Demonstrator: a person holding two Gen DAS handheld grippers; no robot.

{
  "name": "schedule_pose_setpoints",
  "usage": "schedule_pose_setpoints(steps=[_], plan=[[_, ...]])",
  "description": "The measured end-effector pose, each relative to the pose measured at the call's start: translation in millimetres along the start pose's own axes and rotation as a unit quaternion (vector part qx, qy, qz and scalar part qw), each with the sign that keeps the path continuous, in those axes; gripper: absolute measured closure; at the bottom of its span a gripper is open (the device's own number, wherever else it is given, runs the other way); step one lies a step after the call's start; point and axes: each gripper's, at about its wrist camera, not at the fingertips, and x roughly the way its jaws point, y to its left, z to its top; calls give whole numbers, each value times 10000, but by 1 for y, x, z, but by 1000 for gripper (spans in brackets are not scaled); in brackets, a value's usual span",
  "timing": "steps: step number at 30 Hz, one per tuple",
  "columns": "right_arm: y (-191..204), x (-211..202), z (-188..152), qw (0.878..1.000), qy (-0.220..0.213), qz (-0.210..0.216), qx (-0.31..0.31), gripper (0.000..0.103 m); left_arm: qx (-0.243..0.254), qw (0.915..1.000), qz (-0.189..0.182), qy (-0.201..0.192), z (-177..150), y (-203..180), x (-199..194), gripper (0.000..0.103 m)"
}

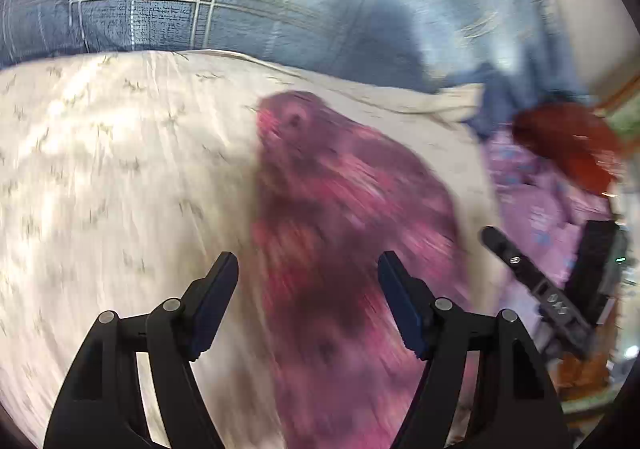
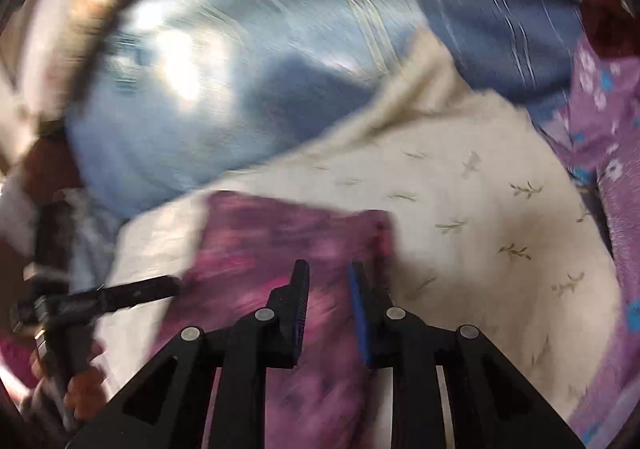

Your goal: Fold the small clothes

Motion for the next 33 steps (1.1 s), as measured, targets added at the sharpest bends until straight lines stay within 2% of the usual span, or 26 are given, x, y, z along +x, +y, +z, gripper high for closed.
schedule_pose_setpoints(steps=[2, 4, 5, 7, 8, 9, 10, 12, 14, 15, 16, 18, 20, 21, 22, 24, 26, 27, 28, 30, 32, 33], plan=[[10, -13, -18, 9997, -3, 222, -63, 74, 155, 9998, -112, 3, -27, -5, -12, 31], [9, -15, -46, 9991, 126, 415, -3, 74, 333, 9990, -224, 175, -56, -8, -10, 31], [9, -14, -55, 9991, 200, 386, -9, 74, 466, 9983, -106, 324, -77, -9, -1, 31], [11, 7, -85, 9979, 572, -141, -280, 76, 701, 9960, 300, 458, -100, -8, 16, 28], [14, 6, -89, 9983, 422, -154, -381, 77, 849, 9943, 488, 426, -110, -8, 23, 26], [20, 0, -88, 9979, 400, -261, -435, 77, 923, 9940, 515, 271, -113, -10, 19, 26], [25, -6, -83, 9977, 460, -327, -383, 75, 861, 9945, 528, 294, -110, -12, 11, 27], [32, -33, -82, 9991, 280, -119, -298, 73, 801, 9957, 397, 256, -108, -15, -8, 29], [38, -60, -84, 9994, 42, 70, -338, 62, 893, 9954, 362, -11, -112, -17, -34, 29], [41, -67, -85, 9993, -19, 89, -357, 52, 908, 9952, 342, -87, -117, -19, -42, 29], [42, -74, -90, 9993, -58, 116, -363, 50, 915, 9953, 291, -104, -124, -19, -47, 29], [38, -74, -102, 9993, -4, 110, -371, 50, 969, 9948, 308, 47, -130, -18, -37, 29], [24, -61, -121, 9990, 319, -107, -292, 53, 1032, 9923, 607, 304, -135, -11, -17, 28], [14, -52, -133, 9979, 553, -271, -213, 58, 956, 9923, 671, 405, -137, -8, -5, 26], [4, -39, -141, 9959, 772, -461, -122, 62, 806, 9939, 586, 481, -138, -2, 0, 25], [-3, -45, -144, 9979, 556, -341, 48, 66, 514, 9970, 306, 501, -131, 7, -3, 23], [-7, -59, -137, 9984, 444, -79, 352, 61, 414, 9975, 110, 563, -127, 9, -9, 23], [-8, -66, -134, 9987, 294, 66, 413, 52, 355, 9978, 35, 565, -126, 11, -12, 23], [-9, -72, -131, 9988, 176, 25, 447, 33, 244, 9980, -98, 573, -126, 13, -15, 23], [-12, -74, -127, 9985, 93, -281, 458, 25, 29, 9967, -547, 598, -128, 17, -21, 24], [-12, -62, -129, 9984, 300, -168, 458, 26, -45, 9958, -650, 643, -126, 16, -18, 24], [-11, -55, -130, 9982, 422, -142, 399, 46, -32, 9958, -586, 697, -128, 14, -15, 24]])
